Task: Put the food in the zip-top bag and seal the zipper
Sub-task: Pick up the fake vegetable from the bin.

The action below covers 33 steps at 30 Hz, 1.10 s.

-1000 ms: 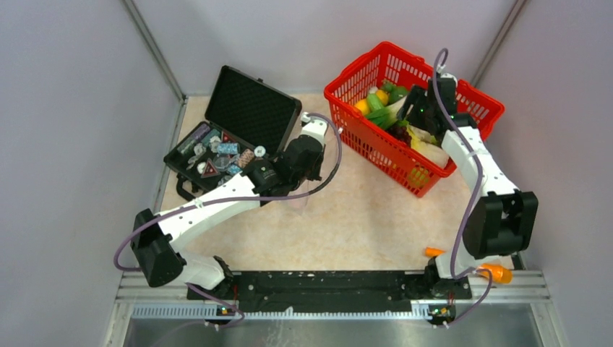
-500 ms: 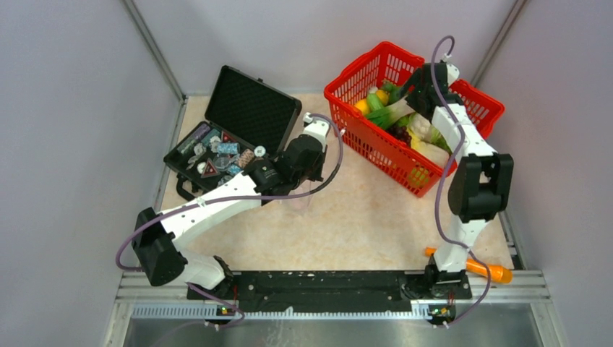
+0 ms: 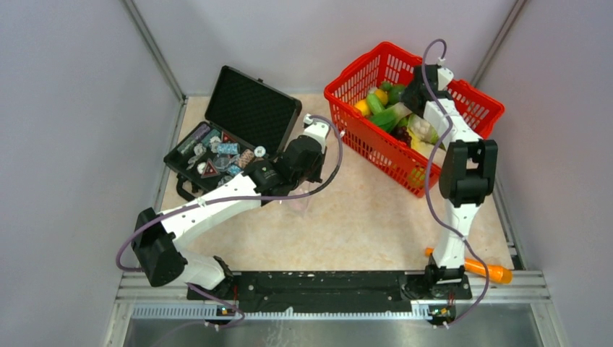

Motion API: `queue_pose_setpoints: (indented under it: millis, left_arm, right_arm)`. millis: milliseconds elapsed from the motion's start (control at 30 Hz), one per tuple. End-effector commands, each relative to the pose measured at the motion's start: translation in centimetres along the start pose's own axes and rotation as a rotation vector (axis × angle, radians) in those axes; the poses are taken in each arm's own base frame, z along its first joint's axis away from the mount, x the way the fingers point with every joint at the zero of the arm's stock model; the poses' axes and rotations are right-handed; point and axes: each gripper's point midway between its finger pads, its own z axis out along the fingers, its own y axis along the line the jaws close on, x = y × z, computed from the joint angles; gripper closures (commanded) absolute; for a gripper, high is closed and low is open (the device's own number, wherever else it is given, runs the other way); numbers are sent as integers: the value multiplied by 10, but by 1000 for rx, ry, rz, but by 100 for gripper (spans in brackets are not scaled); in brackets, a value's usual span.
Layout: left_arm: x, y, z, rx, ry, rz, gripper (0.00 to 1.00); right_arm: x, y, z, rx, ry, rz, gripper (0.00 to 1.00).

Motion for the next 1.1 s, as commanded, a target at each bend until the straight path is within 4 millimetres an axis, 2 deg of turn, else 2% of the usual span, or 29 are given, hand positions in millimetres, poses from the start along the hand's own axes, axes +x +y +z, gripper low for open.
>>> queue_pose_setpoints:
  millis: [0,100,300,467,633,733,933,1067]
  left_arm:
    - [-16,0,-10,18,-60,-10,100]
    - [-13,2,-9,13,-54,-10,100]
    - [-15,3,-10,5,-57,-13,100]
    - [-14,4,-10,1,-56,-13,100]
    - [-14,6,-9,-7,-55,-15,100]
    - [-14,6,-10,-7,-56,-15,100]
    - [-15,6,-10,-9,-61,-17,100]
    - [-19,5,-11,-6,-73,-24,100]
  right_arm:
    - [-43,13,-40,-112,-148,37,60]
    - [-66,25,-77,-209,-219,6,71]
    - [-90,24,-142,-315,-335,-11,71]
    - [-89,12,-167,-340,-384,-26,71]
    - [-95,7,-199,-387,-442,-29,79]
    - [-110,9,-226,-431,-515,-12,87]
    - [-138,1,-290,-491,-647,46,88]
    - [-139,9,-323,-589,-650,47,91]
